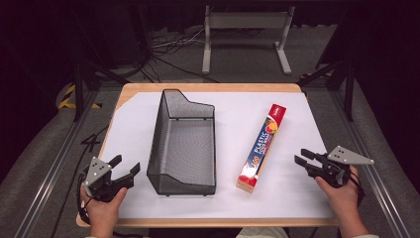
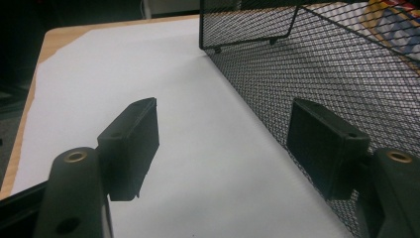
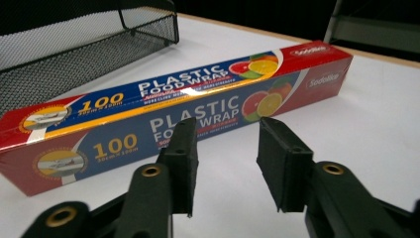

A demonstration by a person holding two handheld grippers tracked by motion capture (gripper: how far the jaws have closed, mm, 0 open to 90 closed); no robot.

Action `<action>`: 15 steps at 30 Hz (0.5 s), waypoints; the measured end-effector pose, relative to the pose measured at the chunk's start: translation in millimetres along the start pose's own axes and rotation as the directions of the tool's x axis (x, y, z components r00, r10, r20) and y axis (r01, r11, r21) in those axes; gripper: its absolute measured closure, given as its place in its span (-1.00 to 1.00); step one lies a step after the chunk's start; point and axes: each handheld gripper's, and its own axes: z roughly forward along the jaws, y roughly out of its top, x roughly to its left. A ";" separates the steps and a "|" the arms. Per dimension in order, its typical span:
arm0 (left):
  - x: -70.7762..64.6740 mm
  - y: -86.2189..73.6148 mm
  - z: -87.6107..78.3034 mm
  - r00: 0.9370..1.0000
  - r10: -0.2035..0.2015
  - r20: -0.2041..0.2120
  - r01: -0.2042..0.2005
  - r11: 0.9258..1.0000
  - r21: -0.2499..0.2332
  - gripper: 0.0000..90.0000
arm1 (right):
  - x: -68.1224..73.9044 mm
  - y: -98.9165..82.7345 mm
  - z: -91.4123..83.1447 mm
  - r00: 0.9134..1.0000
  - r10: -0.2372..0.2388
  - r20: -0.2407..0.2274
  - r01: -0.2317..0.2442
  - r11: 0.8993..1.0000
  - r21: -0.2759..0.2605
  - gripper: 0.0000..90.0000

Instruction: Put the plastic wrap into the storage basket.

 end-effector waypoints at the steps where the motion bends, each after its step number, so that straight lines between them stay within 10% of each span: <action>1: 1.0 -0.5 0.4 1.000 -0.005 -0.002 0.005 1.000 0.004 -0.35 | 0.4 -0.2 0.4 1.000 0.007 -0.006 -0.006 1.000 0.013 0.39; 15: 1.3 -0.7 1.0 0.999 -0.008 -0.033 0.008 1.000 -0.001 -0.35 | 6.8 9.0 1.1 0.999 -0.017 -0.037 0.019 0.998 0.057 0.77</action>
